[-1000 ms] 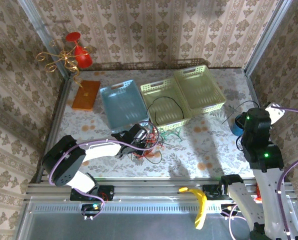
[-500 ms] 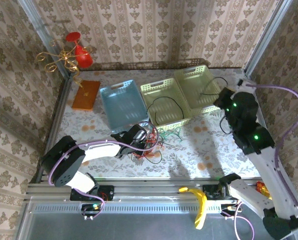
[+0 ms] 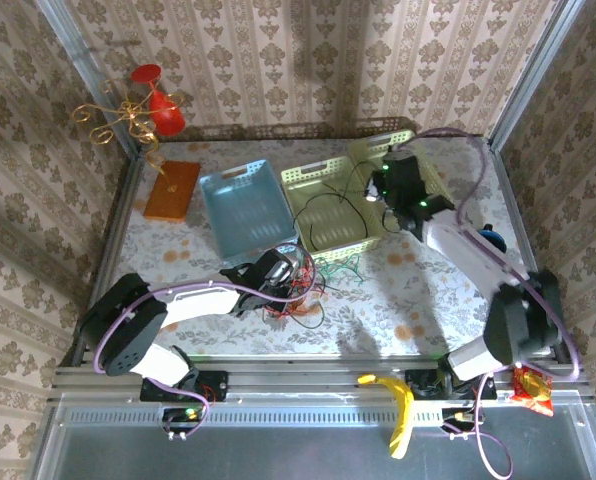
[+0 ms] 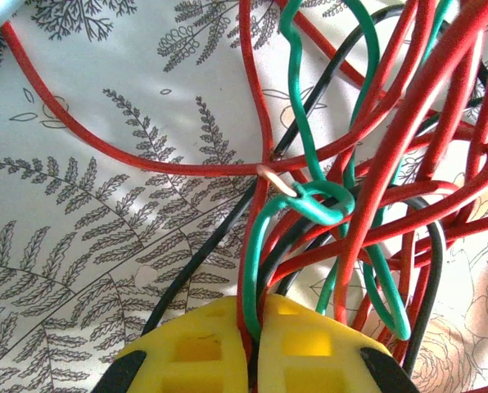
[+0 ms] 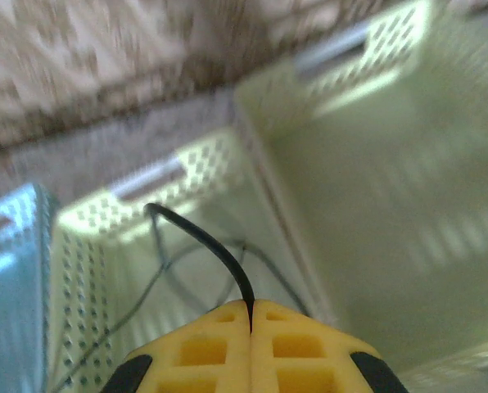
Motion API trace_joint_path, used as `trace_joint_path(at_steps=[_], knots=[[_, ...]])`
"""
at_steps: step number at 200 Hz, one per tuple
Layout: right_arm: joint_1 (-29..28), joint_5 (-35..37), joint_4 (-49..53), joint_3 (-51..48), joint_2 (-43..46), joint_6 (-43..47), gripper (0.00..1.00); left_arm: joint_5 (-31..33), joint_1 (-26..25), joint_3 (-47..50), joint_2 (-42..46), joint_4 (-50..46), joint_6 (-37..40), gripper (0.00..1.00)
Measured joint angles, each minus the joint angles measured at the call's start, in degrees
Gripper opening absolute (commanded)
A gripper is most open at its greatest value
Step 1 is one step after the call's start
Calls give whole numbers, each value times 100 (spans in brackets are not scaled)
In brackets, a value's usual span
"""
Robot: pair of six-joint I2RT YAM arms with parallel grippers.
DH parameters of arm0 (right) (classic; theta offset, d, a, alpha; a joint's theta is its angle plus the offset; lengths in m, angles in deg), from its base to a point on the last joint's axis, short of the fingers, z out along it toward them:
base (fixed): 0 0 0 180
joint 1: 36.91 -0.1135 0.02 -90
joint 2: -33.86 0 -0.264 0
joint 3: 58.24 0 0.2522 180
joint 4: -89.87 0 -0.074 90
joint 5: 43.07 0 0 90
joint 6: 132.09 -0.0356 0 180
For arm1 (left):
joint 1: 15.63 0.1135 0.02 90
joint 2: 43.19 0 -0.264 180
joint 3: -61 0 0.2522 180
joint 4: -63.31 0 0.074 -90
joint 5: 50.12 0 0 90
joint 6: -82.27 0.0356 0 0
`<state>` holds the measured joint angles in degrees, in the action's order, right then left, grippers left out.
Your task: Untangle the cables
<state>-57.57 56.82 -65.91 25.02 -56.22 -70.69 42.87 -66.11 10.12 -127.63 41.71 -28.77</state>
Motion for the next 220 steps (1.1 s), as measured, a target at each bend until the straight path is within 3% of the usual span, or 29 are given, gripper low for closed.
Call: trace_joint_path(at_steps=[31,52,72,154,220], knots=[[-317,-621,507,643,-1377,105,3,-2,0,-2,0,-20,0,0],[-492,-782,964,973,-1915,146,40,-4,0,-2,0,-22,0,0],[-542,-807,1207,1121,-2022,166,52,-2,0,-2,0,-22,0,0],[-719,-1298,1172,1423,-1696,142,57,-2,-2,-2,-2,-22,-37,0],[-914,-1727,1075,2350,-2645,-177,57,-2,-7,-2,-2,-24,-39,0]])
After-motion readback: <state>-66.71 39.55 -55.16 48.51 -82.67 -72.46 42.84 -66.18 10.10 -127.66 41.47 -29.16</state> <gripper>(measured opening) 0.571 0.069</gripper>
